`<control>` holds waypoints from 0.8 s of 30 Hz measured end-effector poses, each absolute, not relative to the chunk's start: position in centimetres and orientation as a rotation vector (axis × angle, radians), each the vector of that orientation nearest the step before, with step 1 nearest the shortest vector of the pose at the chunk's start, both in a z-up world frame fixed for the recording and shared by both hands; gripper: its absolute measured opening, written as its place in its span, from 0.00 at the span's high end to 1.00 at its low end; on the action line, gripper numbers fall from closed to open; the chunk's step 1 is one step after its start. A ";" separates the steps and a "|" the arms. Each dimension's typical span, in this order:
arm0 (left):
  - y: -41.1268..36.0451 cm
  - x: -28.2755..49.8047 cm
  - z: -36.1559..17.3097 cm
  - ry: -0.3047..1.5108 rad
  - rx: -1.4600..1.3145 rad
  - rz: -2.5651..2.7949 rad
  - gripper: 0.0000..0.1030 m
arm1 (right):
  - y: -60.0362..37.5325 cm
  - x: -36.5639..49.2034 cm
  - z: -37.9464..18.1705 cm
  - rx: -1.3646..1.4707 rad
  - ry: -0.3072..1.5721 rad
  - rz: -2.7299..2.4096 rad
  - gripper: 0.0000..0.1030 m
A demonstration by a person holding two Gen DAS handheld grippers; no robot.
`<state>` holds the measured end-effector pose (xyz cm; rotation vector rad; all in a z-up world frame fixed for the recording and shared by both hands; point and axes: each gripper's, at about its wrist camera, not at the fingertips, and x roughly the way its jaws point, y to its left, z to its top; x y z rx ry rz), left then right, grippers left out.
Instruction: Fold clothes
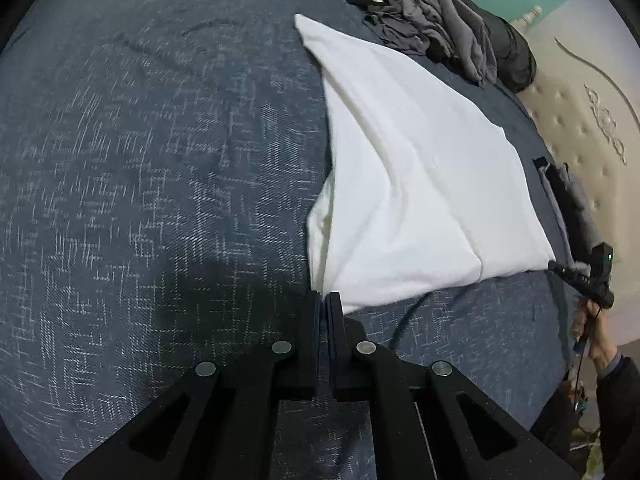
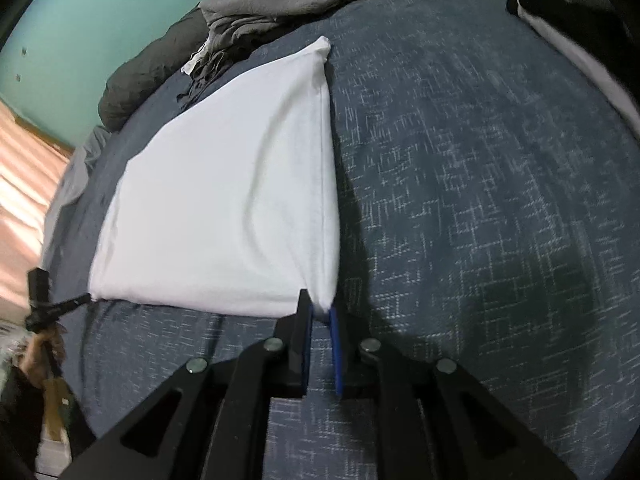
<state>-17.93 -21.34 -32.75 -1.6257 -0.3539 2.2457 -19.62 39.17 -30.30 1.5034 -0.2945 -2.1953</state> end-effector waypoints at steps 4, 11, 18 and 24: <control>-21.4 -18.7 -31.5 -0.381 -1.592 2.282 0.94 | 39.2 -20.2 -29.4 1.468 -0.296 -2.226 0.70; -21.1 -20.3 -31.7 -0.454 -1.565 2.282 0.81 | 37.1 -21.1 -29.6 1.486 -0.189 -2.240 0.64; -19.8 -20.4 -33.3 -0.432 -1.604 2.275 0.98 | 35.0 -21.4 -30.4 1.508 -0.045 -2.269 0.91; -19.8 -20.1 -32.5 -0.373 -1.585 2.332 0.98 | 35.2 -21.5 -29.5 1.453 0.037 -2.358 0.98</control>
